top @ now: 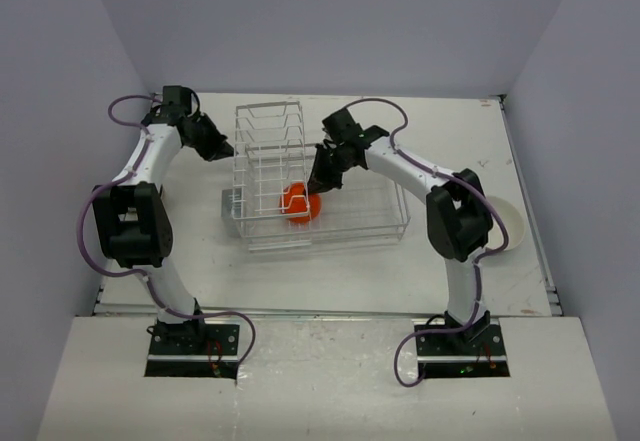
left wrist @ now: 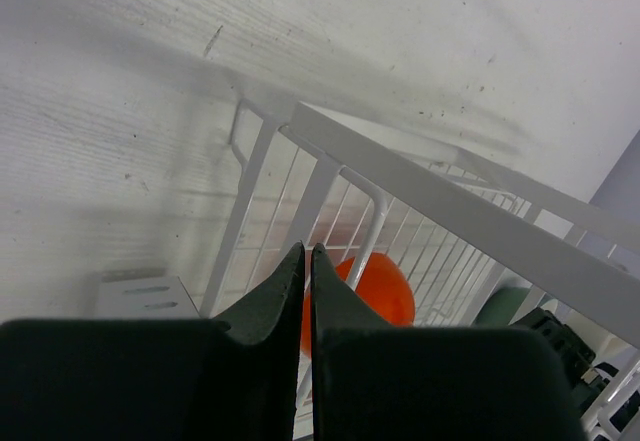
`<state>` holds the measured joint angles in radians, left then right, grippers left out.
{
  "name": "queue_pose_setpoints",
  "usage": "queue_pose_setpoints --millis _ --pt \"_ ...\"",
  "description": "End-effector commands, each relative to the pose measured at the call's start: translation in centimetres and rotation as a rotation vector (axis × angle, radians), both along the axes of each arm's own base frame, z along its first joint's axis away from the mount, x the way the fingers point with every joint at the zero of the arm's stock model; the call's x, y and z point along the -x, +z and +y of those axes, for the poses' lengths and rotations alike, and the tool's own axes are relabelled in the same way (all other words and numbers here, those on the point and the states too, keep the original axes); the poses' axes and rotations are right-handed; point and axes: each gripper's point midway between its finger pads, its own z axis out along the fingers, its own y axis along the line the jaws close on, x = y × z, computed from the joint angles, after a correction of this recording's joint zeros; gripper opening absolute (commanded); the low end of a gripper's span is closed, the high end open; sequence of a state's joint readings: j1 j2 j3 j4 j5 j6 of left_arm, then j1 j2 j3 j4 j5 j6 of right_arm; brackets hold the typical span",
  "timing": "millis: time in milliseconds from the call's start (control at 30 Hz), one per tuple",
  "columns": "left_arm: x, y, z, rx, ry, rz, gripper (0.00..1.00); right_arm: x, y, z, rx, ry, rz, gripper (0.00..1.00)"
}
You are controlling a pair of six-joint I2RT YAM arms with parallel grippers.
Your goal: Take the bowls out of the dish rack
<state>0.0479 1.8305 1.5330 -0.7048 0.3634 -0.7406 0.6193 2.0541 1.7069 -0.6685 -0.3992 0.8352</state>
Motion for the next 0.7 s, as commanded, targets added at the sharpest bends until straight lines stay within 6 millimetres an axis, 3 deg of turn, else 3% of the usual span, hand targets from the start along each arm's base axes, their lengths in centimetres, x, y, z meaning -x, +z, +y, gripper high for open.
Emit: queue_pose_setpoints --millis 0,400,667 --pt "-0.1 0.9 0.1 0.021 -0.004 -0.028 0.04 -1.3 -3.5 -5.9 0.241 -0.089 0.008 0.00" --pt "-0.3 0.4 0.0 0.028 -0.008 -0.019 0.05 -6.0 -3.8 -10.5 0.264 -0.181 0.002 0.00" --pt "-0.5 -0.2 -0.1 0.029 -0.010 -0.004 0.04 -9.2 -1.8 -10.9 0.231 -0.147 -0.076 0.00"
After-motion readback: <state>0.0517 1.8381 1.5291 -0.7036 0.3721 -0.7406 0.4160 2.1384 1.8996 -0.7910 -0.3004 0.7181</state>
